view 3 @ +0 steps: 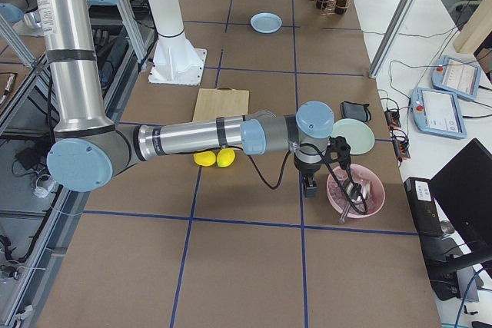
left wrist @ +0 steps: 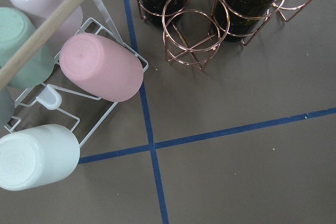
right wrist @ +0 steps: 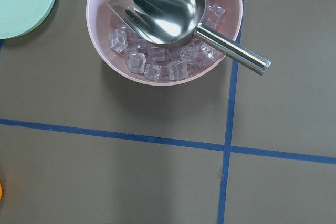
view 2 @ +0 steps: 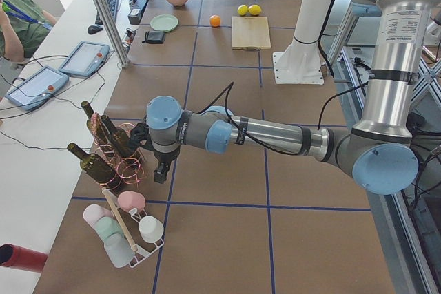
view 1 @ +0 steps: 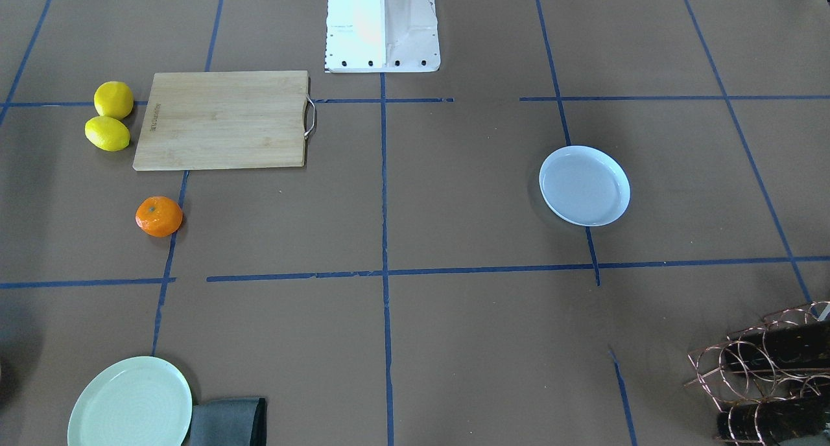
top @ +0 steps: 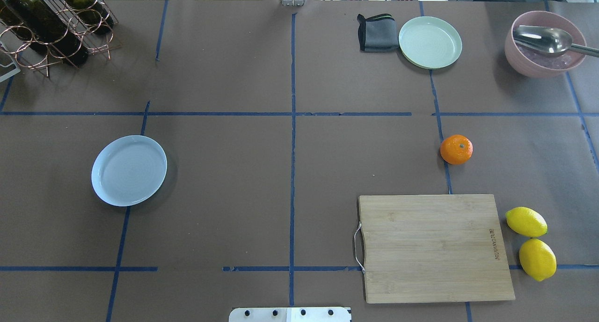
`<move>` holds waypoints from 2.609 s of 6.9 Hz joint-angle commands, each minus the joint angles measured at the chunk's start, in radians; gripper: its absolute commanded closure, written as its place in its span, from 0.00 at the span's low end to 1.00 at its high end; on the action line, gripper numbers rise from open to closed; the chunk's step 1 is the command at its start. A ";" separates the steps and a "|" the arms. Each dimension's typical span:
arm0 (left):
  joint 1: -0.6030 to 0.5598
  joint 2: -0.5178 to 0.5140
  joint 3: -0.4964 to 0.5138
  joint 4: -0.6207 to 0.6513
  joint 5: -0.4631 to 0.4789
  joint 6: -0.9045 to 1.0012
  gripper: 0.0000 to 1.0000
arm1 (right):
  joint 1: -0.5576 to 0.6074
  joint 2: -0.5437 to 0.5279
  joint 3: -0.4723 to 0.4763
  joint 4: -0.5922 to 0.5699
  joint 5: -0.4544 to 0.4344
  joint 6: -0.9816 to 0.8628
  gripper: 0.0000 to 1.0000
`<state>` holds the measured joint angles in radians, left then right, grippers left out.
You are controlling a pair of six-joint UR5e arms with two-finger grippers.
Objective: Pick orange to plate
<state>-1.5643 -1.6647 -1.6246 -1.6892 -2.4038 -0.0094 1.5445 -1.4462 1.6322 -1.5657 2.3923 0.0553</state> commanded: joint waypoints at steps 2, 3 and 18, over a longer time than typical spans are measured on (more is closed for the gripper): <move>0.100 0.008 -0.014 -0.195 -0.035 -0.247 0.00 | -0.007 0.004 0.001 0.001 0.001 0.012 0.00; 0.174 0.008 -0.040 -0.267 0.016 -0.427 0.00 | -0.007 0.001 0.004 0.001 0.002 0.032 0.00; 0.843 0.135 -0.074 -0.650 0.502 -1.170 0.09 | -0.011 0.012 0.043 0.001 0.004 0.086 0.00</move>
<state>-0.7295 -1.5288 -1.6987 -2.3395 -1.9019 -1.1809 1.5340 -1.4332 1.6706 -1.5647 2.3961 0.1410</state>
